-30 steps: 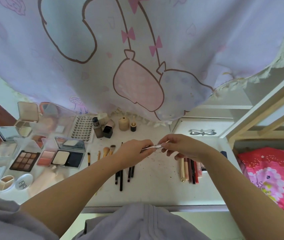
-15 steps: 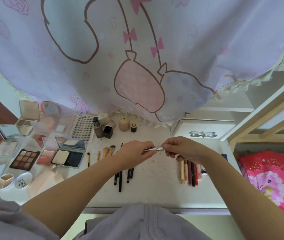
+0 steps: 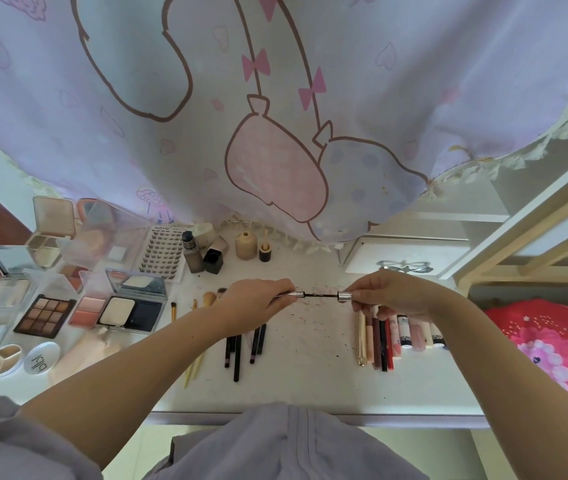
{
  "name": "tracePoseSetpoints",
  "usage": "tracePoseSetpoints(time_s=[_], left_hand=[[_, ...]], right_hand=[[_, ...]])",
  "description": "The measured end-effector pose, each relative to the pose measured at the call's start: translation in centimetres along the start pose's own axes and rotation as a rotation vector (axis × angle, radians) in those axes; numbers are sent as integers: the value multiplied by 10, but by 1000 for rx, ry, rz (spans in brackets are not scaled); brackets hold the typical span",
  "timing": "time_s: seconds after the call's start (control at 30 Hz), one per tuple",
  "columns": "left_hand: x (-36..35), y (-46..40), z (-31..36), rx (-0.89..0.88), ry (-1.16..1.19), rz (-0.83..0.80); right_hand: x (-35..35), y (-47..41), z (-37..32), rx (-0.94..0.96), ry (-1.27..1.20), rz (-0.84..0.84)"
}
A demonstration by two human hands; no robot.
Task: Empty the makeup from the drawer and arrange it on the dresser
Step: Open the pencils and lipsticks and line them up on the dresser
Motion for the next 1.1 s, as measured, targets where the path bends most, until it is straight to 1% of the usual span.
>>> tracePoseSetpoints(time_s=[0.07,0.13,0.2,0.23,0.3,0.37,0.43,0.47,0.5,0.53,0.63,0.73,0.83,0.93,1.03,1.1], left_hand=[[-7,1,0,16,-7,-39],[-16,1,-1,42,17,-96],[-23,4,-9,111,21,-148],[-26,6,-15,160,4,-162],[-31,11,-24,270,9,-152],[-37,11,-23,392,159,-120],[-48,6,-16,512,322,-85],[-54,3,-11,550,341,-76],[-60,1,-6,576,315,-72],[-65,-1,-3,594,240,-64],[-74,-3,-3,604,-54,-42],[-80,-5,-11,589,-202,-83],[-82,-5,-20,562,-261,-89],[-82,-6,-27,541,-273,-94],[-79,-6,-30,513,-277,-49],[-75,-10,-23,444,-274,6]], right_hand=[[-2,-2,6,-21,17,-1],[-8,-7,14,-76,105,20],[-12,-10,26,-150,232,56],[-13,-11,33,-183,246,83],[-17,-11,47,-241,100,144],[-30,-13,55,-274,-51,166],[-55,-23,56,-296,-84,144],[-70,-31,56,-301,-67,146],[-85,-40,55,-303,-46,164],[-99,-49,53,-301,-19,188],[-134,-73,48,-281,100,247],[-152,-88,44,-286,343,295],[-162,-98,40,-284,493,340],[-165,-105,40,-251,587,345],[-159,-105,40,-217,606,326],[-139,-100,41,-194,593,355]])
Point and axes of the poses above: each hand's wrist, its own y-axis away from the middle knuckle, its own x-axis out of the back of the hand, z = x × y, the point moved 2 cm from there along -y, towards the middle knuckle, and after that the axes turned 1 degree about z, right-handed, at the moved point
